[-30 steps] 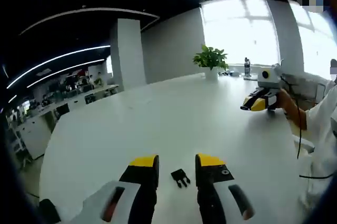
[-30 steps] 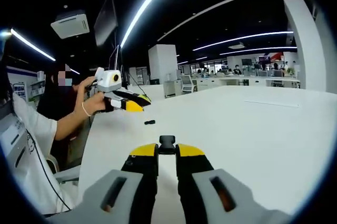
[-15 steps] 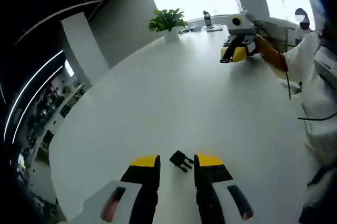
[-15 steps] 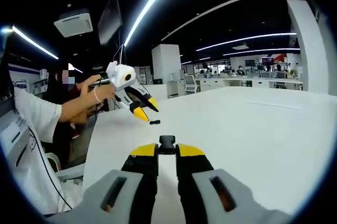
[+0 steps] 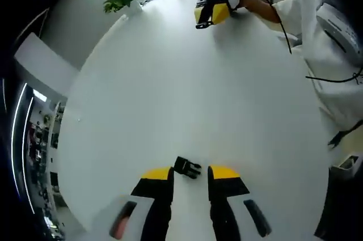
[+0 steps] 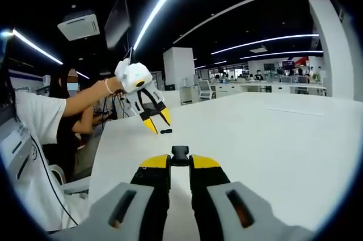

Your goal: Snap the two parts of the plastic buckle together until the buckle closes and remains connected.

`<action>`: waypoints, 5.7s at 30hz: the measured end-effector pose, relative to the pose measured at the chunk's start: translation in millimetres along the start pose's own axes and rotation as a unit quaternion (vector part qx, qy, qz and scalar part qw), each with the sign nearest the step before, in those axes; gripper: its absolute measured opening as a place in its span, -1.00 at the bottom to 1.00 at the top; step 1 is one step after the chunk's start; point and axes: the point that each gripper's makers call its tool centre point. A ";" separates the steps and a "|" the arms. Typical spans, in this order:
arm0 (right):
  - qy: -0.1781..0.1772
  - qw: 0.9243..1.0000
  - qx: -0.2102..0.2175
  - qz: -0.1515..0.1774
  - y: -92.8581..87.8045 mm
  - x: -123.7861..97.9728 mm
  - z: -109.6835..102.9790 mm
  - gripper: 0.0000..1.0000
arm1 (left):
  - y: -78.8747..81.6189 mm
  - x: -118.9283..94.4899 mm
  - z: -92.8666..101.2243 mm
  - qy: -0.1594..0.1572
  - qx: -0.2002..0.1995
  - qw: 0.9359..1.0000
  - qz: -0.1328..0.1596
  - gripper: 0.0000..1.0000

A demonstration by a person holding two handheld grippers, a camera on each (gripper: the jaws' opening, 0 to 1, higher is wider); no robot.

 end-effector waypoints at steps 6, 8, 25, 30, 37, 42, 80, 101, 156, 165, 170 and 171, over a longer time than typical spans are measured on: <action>0.000 1.000 -0.001 -0.002 -1.7 -1.2 -0.3 -0.75 | -1.0 1.3 -2.3 -0.031 0.017 0.999 -0.026 -0.53; -0.001 1.000 -0.001 -0.003 -2.1 -1.4 -0.4 -0.75 | -6.0 2.5 -3.2 -0.041 0.024 0.998 -0.046 -0.53; 0.003 0.997 -0.022 -0.070 -20.9 2.1 7.7 -0.75 | -4.0 8.1 -1.3 -0.125 0.042 0.987 -0.093 -0.55; 0.001 0.997 -0.025 -0.079 -23.4 0.0 9.7 -0.75 | -3.7 8.6 -0.4 -0.137 0.047 0.985 -0.093 -0.57; -0.001 0.996 -0.024 -0.086 -26.1 -1.4 10.4 -0.75 | 4.0 8.4 4.8 -0.159 0.039 0.983 -0.086 -0.62; 0.000 0.995 -0.034 -0.091 -25.4 -0.3 10.7 -0.75 | 15.4 5.1 -11.4 -0.130 0.021 0.989 -0.065 -1.00; -0.015 0.989 -0.058 -0.137 -42.7 -1.8 51.4 -0.53 | 5.9 2.3 -62.6 0.013 -0.093 0.994 0.057 -0.74; 0.001 0.994 -0.052 -0.096 -28.7 8.7 51.3 -0.47 | -3.8 3.6 -109.3 0.108 -0.223 0.942 0.225 -0.44; 0.002 0.999 -0.017 -0.050 -18.6 0.3 46.9 -0.59 | -18.6 44.4 -119.8 0.030 -0.296 0.906 0.300 -0.60; 0.001 0.999 -0.015 -0.049 -18.2 -1.0 47.5 -0.59 | -18.5 43.7 -118.7 0.033 -0.295 0.906 0.300 -0.75; -0.002 0.999 -0.013 -0.048 -17.8 -2.6 48.4 -0.60 | -19.9 43.7 -119.4 0.035 -0.305 0.900 0.309 -0.75; -0.002 0.999 -0.012 -0.046 -17.3 -2.8 48.5 -0.60 | -19.9 43.7 -119.5 0.035 -0.307 0.899 0.310 -0.75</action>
Point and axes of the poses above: the point that each gripper's makers call its tool centre point, and the gripper's own axes: x roughly forward along the fingers, z roughly to its right, y roughly out of its top, and after that the axes turned 3 degrees about -x, right-handed
